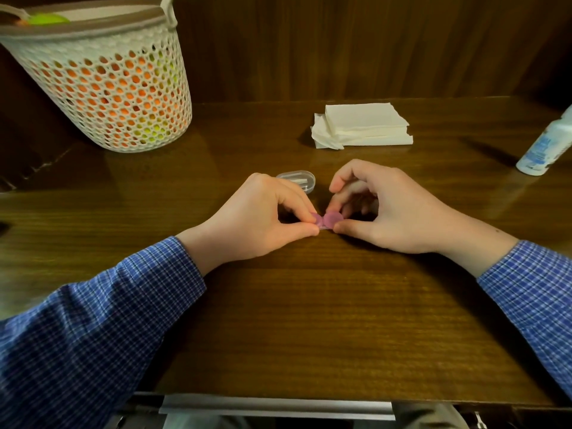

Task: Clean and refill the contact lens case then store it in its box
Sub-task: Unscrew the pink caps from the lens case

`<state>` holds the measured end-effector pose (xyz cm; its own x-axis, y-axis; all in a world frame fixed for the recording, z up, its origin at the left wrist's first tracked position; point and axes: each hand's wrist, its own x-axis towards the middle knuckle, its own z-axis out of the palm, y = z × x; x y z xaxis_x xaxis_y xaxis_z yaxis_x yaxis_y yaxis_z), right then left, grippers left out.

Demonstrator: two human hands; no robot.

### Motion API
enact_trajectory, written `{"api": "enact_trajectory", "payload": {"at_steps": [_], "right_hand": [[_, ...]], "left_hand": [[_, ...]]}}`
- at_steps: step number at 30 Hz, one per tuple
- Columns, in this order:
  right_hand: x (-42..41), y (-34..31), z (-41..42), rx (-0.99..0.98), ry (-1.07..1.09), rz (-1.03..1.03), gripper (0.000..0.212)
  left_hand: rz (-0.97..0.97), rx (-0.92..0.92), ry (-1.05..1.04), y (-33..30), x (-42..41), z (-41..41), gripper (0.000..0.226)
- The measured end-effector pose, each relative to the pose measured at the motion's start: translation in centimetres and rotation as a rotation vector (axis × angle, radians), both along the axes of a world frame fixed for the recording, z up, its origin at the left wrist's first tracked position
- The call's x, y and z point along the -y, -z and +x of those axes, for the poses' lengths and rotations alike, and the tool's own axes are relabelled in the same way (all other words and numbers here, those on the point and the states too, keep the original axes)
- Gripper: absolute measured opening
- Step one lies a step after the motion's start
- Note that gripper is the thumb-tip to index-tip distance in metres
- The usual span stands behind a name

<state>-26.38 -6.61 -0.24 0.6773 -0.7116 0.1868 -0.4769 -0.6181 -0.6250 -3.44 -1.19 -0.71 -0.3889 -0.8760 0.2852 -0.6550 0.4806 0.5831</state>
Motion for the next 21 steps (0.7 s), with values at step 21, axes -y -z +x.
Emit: {"api": "enact_trajectory", "payload": {"at_steps": [21], "right_hand": [[0.34,0.47,-0.06,0.010,0.013,-0.019,0.040]], "left_hand": [[0.003,-0.014,-0.010,0.14,0.05,0.03,0.012]]}}
